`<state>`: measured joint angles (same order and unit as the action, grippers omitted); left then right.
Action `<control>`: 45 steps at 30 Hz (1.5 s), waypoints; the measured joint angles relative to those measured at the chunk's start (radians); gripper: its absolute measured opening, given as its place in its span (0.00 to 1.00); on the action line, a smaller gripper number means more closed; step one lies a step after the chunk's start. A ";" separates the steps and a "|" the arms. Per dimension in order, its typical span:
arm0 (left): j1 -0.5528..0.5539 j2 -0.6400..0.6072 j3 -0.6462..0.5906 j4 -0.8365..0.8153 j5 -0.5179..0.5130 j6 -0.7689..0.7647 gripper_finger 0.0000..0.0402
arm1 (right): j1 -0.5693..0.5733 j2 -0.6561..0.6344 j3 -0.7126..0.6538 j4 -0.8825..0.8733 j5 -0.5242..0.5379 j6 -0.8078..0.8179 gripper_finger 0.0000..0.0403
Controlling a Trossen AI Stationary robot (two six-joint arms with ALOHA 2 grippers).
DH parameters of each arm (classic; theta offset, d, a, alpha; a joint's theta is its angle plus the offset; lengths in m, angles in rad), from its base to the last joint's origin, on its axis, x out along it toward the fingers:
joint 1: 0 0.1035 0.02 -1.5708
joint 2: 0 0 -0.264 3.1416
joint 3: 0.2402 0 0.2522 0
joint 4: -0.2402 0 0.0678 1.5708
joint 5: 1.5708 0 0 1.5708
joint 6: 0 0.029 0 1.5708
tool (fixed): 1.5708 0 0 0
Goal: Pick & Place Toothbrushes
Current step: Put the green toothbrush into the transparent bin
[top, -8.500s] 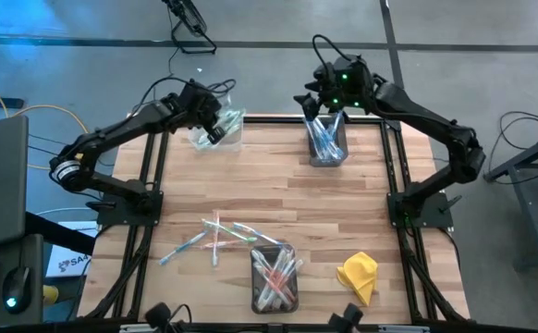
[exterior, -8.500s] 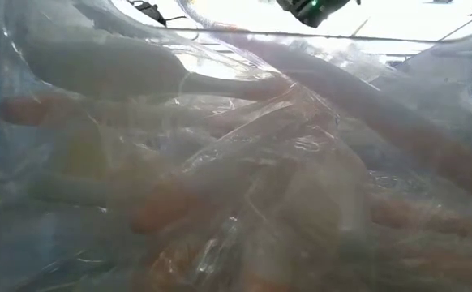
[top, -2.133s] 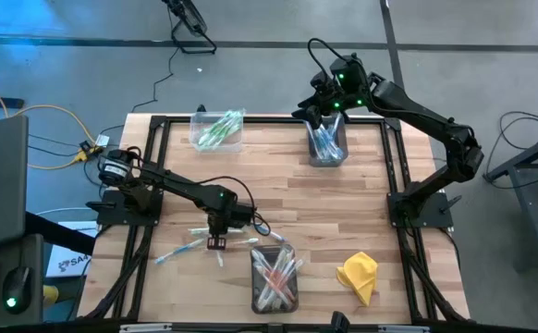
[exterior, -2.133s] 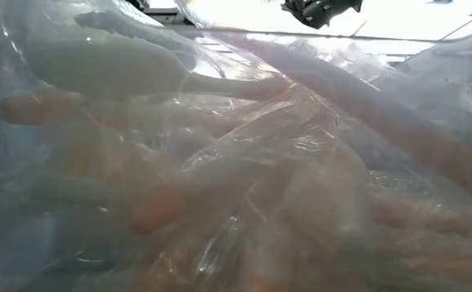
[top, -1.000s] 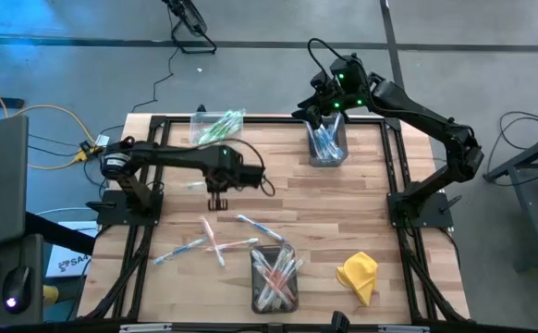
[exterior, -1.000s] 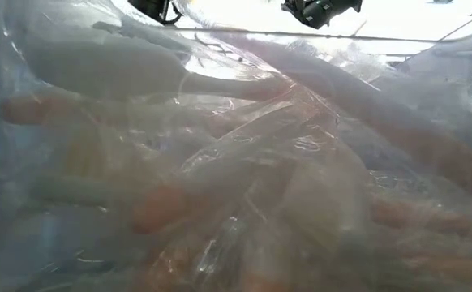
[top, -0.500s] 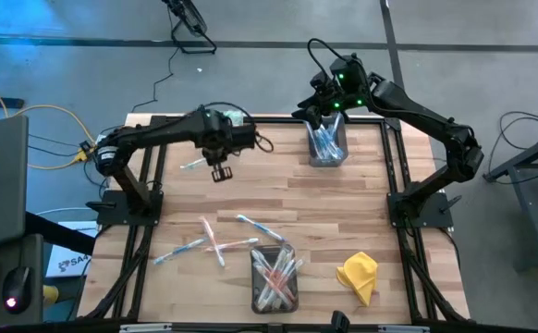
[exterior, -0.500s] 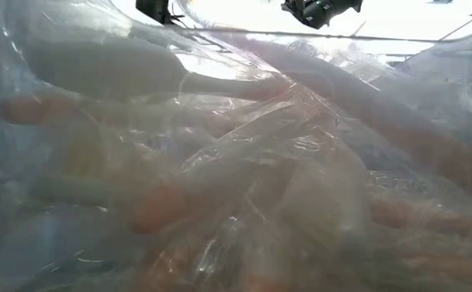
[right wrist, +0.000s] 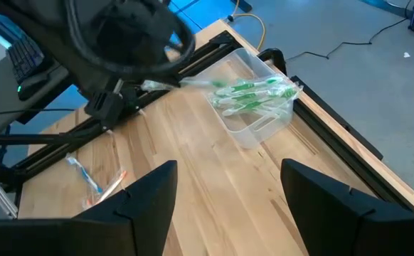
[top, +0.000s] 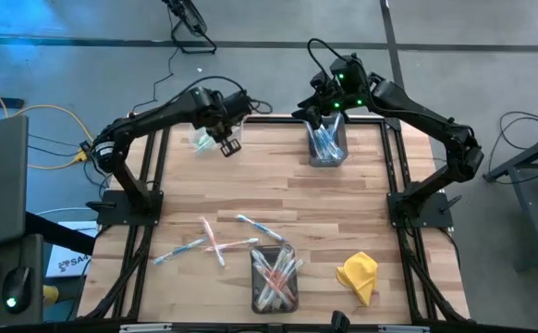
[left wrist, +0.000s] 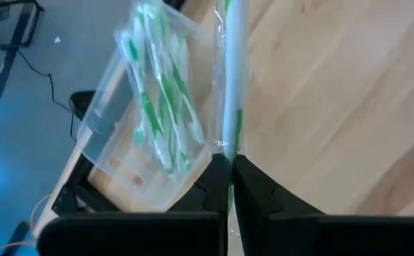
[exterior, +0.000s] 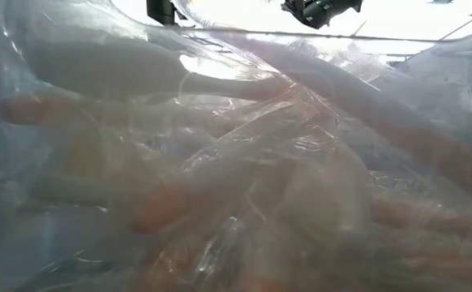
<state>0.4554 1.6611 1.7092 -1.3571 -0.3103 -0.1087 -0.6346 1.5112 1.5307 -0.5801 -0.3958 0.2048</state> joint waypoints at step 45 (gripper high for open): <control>0.153 0.001 -0.001 0.208 0.031 0.054 0.00 | 0.018 0.000 0.000 0.003 0.158 -0.070 0.24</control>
<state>0.6086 1.6619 1.7081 -1.1493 -0.2790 -0.0547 -0.6170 1.5112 1.5307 -0.5776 -0.2379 0.1350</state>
